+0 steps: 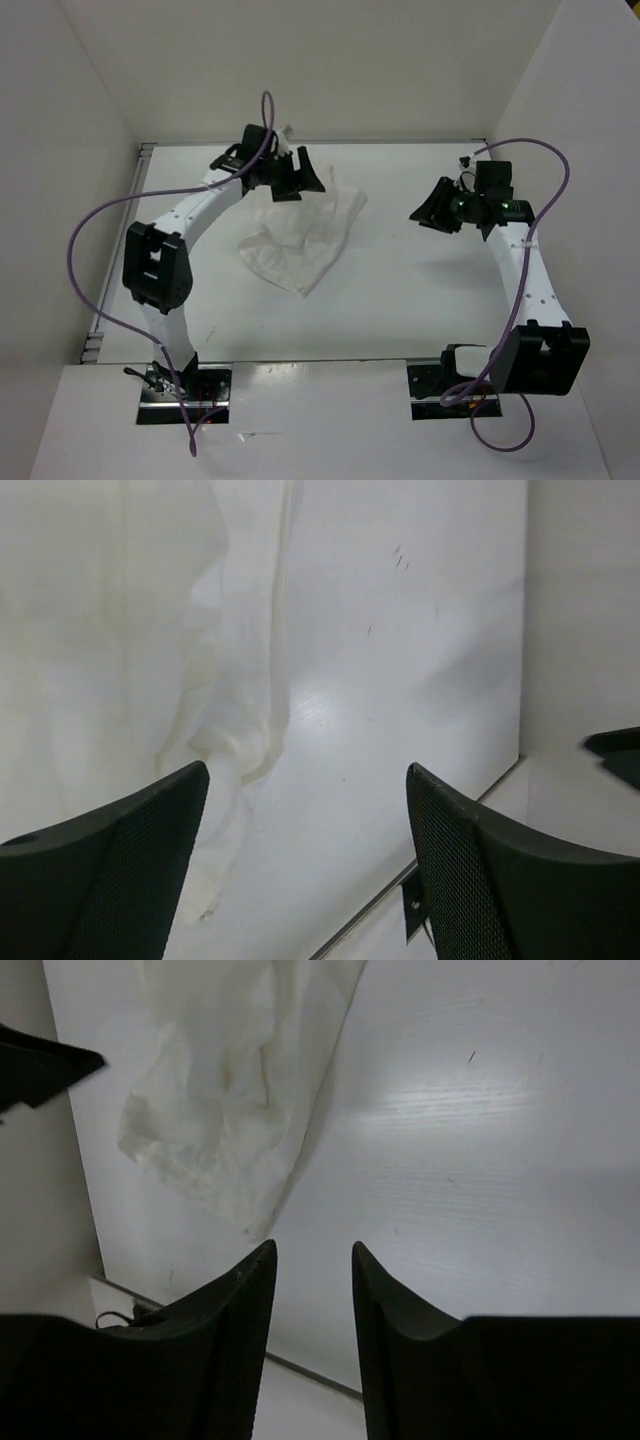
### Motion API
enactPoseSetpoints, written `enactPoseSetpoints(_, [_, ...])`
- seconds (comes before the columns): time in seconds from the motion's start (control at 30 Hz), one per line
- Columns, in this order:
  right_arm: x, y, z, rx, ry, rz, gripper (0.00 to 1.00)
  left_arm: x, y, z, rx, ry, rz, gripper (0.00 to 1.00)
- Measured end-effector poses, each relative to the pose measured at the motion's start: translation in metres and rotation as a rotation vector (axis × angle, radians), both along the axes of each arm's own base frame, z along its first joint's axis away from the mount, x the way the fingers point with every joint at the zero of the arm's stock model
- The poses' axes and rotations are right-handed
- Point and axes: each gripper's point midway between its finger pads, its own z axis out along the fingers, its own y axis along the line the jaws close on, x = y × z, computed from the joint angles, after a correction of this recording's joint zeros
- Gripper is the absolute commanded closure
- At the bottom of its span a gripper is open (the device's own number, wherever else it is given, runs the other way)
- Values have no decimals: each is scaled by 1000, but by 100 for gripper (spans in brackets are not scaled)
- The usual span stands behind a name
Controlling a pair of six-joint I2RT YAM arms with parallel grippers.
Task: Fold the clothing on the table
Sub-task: Move the skirt to the center of the board
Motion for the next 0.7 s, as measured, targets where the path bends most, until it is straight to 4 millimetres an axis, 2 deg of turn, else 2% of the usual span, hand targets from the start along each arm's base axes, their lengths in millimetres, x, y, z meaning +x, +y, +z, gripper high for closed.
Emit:
enactPoseSetpoints(0.07, [-8, 10, -16, 14, 48, 22, 60, 5, 22, 36, -3, -77, 57, 13])
enactPoseSetpoints(0.13, [-19, 31, -34, 22, 111, 73, 60, 9, 46, 64, 19, -154, 122, 13])
enactPoseSetpoints(0.2, [-32, 60, -54, 23, 188, 147, 60, 13, 76, 81, 65, -213, 216, 13])
enactPoseSetpoints(0.23, [-38, 76, -63, 24, 224, 187, 60, 14, 88, 81, 89, -222, 256, 13])
enactPoseSetpoints(0.3, [-51, 104, -82, 23, 299, 258, 57, 11, 111, 62, 156, -200, 325, 13])
enactPoseSetpoints(0.37, [-61, 127, -99, 25, 366, 310, 55, 4, 130, 24, 235, -134, 362, 13])
enactPoseSetpoints(0.4, [-64, 135, -106, 28, 393, 324, 55, -3, 139, -1, 279, -78, 375, 13])
enactPoseSetpoints(0.53, [-67, 161, -138, 27, 485, 354, 55, -31, 163, -83, 416, 111, 393, 13])
enactPoseSetpoints(0.6, [-67, 171, -153, 29, 520, 356, 55, -42, 168, -109, 459, 173, 390, 14])
enactPoseSetpoints(0.7, [-68, 184, -170, 41, 566, 353, 55, -50, 171, -132, 488, 222, 384, 16])
